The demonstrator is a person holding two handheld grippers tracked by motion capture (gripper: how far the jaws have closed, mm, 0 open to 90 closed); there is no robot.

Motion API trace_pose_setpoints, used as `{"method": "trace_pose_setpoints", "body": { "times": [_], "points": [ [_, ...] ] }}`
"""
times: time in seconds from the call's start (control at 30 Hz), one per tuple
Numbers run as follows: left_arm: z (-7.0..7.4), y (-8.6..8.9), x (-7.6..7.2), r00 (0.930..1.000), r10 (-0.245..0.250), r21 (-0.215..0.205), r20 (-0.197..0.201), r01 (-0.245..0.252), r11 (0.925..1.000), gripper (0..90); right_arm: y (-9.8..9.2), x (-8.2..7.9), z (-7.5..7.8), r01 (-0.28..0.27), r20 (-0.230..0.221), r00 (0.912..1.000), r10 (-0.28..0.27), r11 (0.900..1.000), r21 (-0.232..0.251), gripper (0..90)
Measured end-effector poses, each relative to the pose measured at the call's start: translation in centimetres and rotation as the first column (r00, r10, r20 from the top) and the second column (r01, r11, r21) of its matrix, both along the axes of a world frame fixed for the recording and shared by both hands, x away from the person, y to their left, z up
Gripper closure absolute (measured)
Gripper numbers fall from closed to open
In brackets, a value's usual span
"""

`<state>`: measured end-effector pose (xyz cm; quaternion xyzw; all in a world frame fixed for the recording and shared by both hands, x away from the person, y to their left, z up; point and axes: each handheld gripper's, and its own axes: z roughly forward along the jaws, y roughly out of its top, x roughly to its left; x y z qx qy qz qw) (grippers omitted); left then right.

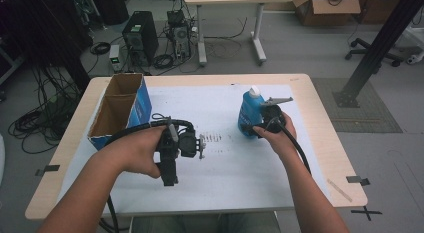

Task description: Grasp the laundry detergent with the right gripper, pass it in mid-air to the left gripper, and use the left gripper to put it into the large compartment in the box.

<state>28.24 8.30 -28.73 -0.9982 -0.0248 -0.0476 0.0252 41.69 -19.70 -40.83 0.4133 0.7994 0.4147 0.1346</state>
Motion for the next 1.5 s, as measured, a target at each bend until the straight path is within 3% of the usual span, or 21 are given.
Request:
{"method": "trace_pose_setpoints", "body": {
  "times": [0.4, 0.83, 1.2, 1.5],
  "points": [
    [-0.1, 0.4, 0.1, 0.9999, 0.009, -0.001, -0.006, -0.009, 1.0, 0.2, 0.0, 0.2, -0.7, 0.021, 0.057, 0.9981, -0.024, 0.998, 0.059, 4.0],
    [-0.2, 0.5, 0.2, 0.9999, 0.012, -0.006, -0.007, -0.012, 0.9999, 0.2, 0.1, 0.4, -0.8, 0.064, 0.128, 0.989, -0.073, 0.995, 0.078, 9.7],
    [-0.2, 0.8, 0.2, 0.9999, 0.015, -0.002, -0.007, -0.015, 0.9999, 0.2, 0.3, 0.3, -1.0, 0.085, 0.152, 0.9835, -0.098, 0.992, 0.092, 16.1],
    [-0.2, 0.8, 0.1, 0.9999, 0.015, -0.004, -0.006, -0.015, 0.9999, 0.2, 0.3, 0.3, -1.4, 0.075, 0.155, 0.9839, -0.089, 0.993, 0.092, 20.1]
  ]
}}
